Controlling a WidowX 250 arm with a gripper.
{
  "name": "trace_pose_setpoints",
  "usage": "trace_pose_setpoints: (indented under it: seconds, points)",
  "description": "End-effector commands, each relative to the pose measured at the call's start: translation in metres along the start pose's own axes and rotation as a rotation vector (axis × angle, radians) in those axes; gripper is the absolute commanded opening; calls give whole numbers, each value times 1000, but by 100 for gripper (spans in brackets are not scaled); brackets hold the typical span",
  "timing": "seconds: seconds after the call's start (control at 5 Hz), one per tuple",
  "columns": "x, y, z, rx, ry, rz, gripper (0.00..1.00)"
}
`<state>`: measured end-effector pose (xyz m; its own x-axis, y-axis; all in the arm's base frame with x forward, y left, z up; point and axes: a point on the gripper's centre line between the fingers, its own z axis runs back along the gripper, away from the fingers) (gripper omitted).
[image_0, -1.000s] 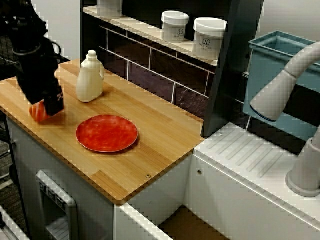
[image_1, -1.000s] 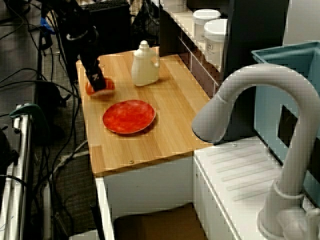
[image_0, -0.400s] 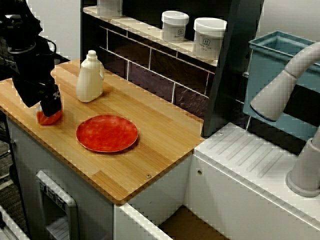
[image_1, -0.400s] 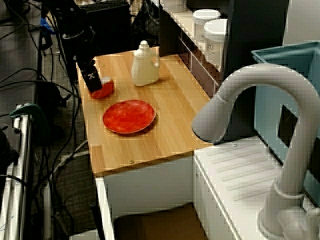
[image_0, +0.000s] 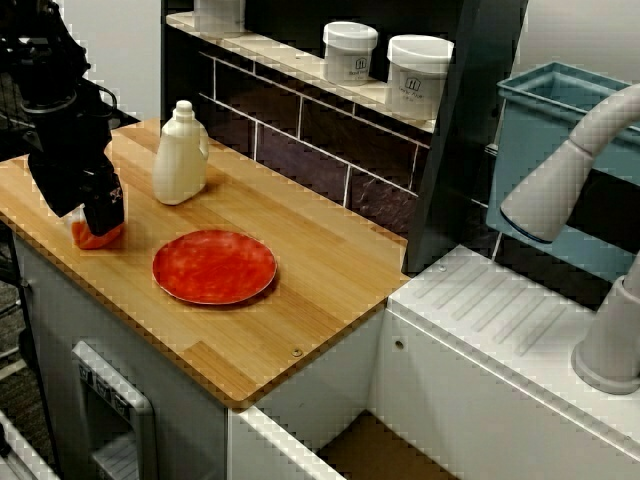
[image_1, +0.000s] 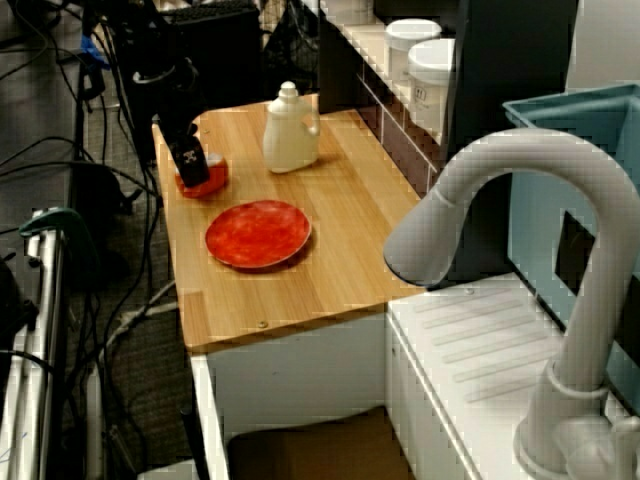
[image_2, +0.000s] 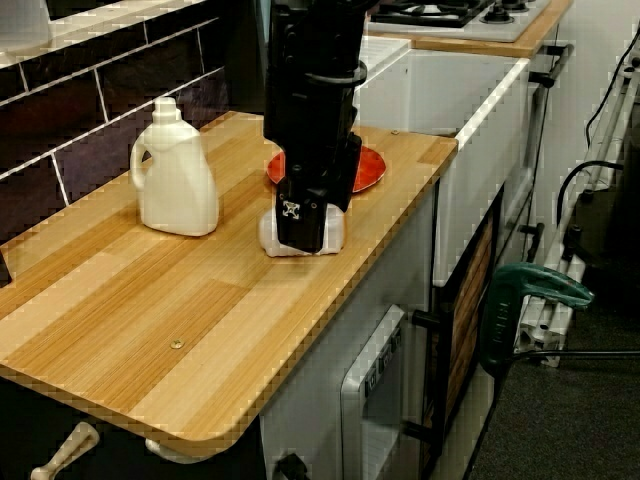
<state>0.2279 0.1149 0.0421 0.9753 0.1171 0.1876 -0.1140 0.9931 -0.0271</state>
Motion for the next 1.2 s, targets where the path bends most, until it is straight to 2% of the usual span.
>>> trace_pose_setpoints:
  seconds: [0.0,0.2,0.4,0.6,0.8,1.0]
  points:
    - [13,1,-4,28,-29,-11,90]
    - [15,2,-2,30,-26,-20,0]
    - [24,7,15,3,-26,-46,0]
    - [33,6,45,-73,0,-149,0]
    - [36,-1,70,-181,52,-270,0]
    - [31,-7,72,-202,71,-320,0]
